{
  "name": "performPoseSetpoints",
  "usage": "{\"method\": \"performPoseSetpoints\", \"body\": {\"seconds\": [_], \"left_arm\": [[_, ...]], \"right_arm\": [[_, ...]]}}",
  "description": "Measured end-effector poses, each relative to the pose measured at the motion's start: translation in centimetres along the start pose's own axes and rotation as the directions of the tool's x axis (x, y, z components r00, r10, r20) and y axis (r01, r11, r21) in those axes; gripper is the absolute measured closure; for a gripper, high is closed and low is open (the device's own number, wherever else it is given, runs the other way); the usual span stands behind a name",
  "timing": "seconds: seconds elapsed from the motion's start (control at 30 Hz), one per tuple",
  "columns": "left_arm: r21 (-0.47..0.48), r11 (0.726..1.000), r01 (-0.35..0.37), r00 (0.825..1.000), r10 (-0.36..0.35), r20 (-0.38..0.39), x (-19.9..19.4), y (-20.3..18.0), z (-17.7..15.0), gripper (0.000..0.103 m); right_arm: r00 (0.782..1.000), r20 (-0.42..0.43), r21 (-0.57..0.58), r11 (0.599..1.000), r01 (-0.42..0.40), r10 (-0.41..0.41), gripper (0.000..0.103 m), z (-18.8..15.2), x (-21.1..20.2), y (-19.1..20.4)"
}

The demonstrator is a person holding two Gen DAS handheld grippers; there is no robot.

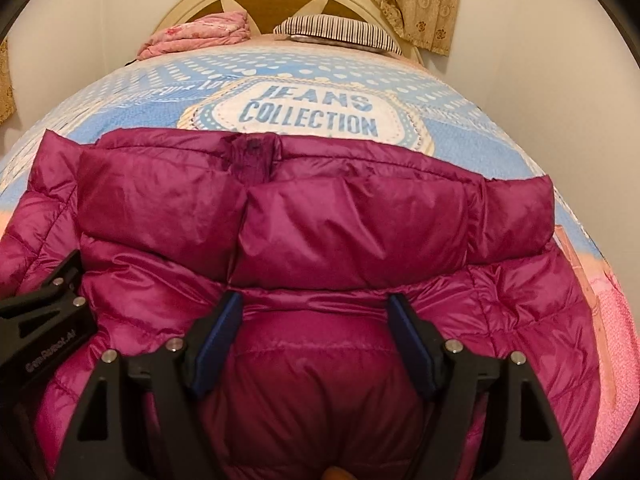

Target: Fold large clothes

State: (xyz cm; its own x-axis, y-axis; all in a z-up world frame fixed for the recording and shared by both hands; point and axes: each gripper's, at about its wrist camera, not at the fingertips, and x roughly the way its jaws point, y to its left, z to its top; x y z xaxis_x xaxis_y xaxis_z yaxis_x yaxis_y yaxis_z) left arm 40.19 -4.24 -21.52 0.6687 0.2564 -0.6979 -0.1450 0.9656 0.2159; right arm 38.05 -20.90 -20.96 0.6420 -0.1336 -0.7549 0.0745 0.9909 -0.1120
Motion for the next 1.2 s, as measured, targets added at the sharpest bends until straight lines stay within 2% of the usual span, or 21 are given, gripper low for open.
{"method": "performPoseSetpoints", "body": {"seconds": [0.17, 0.27, 0.4, 0.5, 0.6, 0.7, 0.77, 0.83, 0.9, 0.97, 1.07, 1.2], "left_arm": [[-0.010, 1.000, 0.014, 1.000, -0.014, -0.005, 0.1, 0.2, 0.0, 0.001], [-0.009, 1.000, 0.014, 1.000, -0.014, -0.003, 0.1, 0.2, 0.0, 0.001], [-0.015, 1.000, 0.024, 1.000, -0.025, -0.003, -0.1, 0.4, -0.1, 0.001], [-0.023, 0.999, 0.045, 0.999, -0.045, -0.006, -0.6, 1.0, -0.2, 0.001], [-0.049, 0.998, 0.029, 1.000, -0.029, -0.001, -2.3, 2.4, -0.9, 0.001], [-0.062, 0.996, 0.059, 0.998, -0.057, 0.034, -5.0, 4.2, -2.4, 0.001], [-0.063, 0.997, 0.044, 0.998, -0.041, 0.055, -6.9, 5.9, -4.0, 0.001], [-0.088, 0.994, 0.061, 0.996, -0.055, 0.066, -8.0, 7.5, -5.4, 0.001], [-0.137, 0.987, 0.082, 0.996, -0.077, 0.041, -8.5, 9.1, -7.1, 0.001], [-0.189, 0.975, 0.117, 0.993, -0.119, -0.002, -8.1, 10.1, -8.5, 0.001], [-0.235, 0.960, 0.153, 0.983, -0.172, -0.063, -6.8, 10.2, -9.5, 0.001], [-0.274, 0.943, 0.189, 0.975, -0.214, -0.065, -6.5, 10.2, -9.8, 0.001]], "right_arm": [[0.998, 0.060, 0.009, 1.000, -0.028, 0.027, 0.026, -1.4, -4.0, -0.4], [0.997, 0.083, -0.003, 1.000, -0.007, 0.007, 0.025, -3.2, -5.7, 0.0], [0.995, 0.092, -0.033, 0.999, 0.026, -0.023, 0.024, -4.6, -4.9, 0.7], [0.998, 0.064, -0.029, 0.999, 0.020, -0.018, 0.021, -4.5, -4.1, 0.5], [0.999, 0.047, -0.018, 1.000, 0.003, -0.003, 0.020, -4.4, -3.7, 0.2], [0.999, 0.042, -0.014, 1.000, -0.003, 0.004, 0.020, -4.4, -3.7, 0.1], [0.998, 0.051, -0.011, 1.000, -0.025, 0.026, 0.020, -4.5, -4.6, -0.2], [0.997, 0.065, 0.000, 0.999, -0.041, 0.041, 0.019, -5.0, -6.2, -0.6], [0.994, 0.093, -0.002, 0.998, -0.057, 0.057, 0.018, -6.2, -8.3, -0.7], [0.993, 0.114, -0.033, 0.999, -0.039, 0.043, 0.015, -7.3, -9.3, -0.2], [0.993, 0.116, -0.077, 0.997, -0.004, 0.013, 0.015, -8.4, -8.5, 0.8], [0.998, 0.060, -0.052, 0.998, -0.026, 0.029, 0.012, -8.0, -7.0, 0.3]]}}
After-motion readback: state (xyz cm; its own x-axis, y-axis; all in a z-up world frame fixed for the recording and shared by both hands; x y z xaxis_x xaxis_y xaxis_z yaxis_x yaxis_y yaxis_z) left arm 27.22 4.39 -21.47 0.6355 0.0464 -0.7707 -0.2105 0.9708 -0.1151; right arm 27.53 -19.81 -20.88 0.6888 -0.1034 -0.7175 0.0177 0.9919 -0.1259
